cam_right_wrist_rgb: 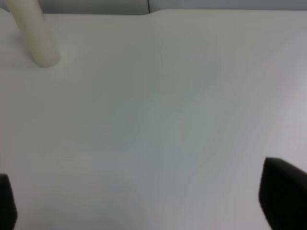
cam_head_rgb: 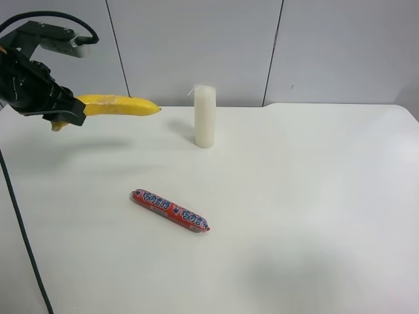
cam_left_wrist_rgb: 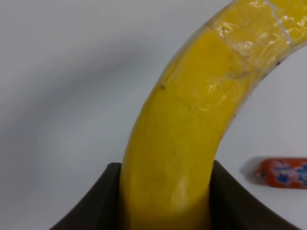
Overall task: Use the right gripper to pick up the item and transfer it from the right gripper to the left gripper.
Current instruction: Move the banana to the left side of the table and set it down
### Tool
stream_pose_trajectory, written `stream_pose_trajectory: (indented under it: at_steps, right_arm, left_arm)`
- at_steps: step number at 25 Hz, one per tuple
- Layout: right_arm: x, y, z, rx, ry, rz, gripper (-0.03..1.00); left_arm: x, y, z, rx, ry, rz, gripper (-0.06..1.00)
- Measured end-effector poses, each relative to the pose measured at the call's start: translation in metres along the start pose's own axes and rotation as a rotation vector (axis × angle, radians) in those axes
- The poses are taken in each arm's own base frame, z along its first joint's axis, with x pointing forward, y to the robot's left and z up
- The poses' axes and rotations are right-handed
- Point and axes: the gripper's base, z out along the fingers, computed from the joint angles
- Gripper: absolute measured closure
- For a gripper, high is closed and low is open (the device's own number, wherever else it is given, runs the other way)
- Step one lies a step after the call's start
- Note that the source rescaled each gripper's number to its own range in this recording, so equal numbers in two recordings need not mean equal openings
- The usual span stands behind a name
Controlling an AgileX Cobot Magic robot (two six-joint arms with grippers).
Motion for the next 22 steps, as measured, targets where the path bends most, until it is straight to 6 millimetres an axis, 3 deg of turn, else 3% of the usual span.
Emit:
stream_pose_trajectory:
  at_steps: [8,11,17,22]
  right_arm:
    - [0.0,0.0,0.0,0.0,0.0,0.0,-0.03]
    - [0.0,0.0,0.0,0.0,0.0,0.0,-0.03]
    - [0.0,0.0,0.0,0.0,0.0,0.0,-0.03]
    - [0.0,0.0,0.0,0.0,0.0,0.0,-0.03]
  left_arm:
    - [0.032,0.029,0.027,-0.064,0.066,-0.102,0.92]
    - [0.044,0.041,0.048,-0.085,0.105,-0.168,0.92]
    - [0.057,0.045,0.076,-0.087,0.16,-0.203,0.92]
    - [0.064,0.045,0.087,-0.078,0.199,-0.209,0.92]
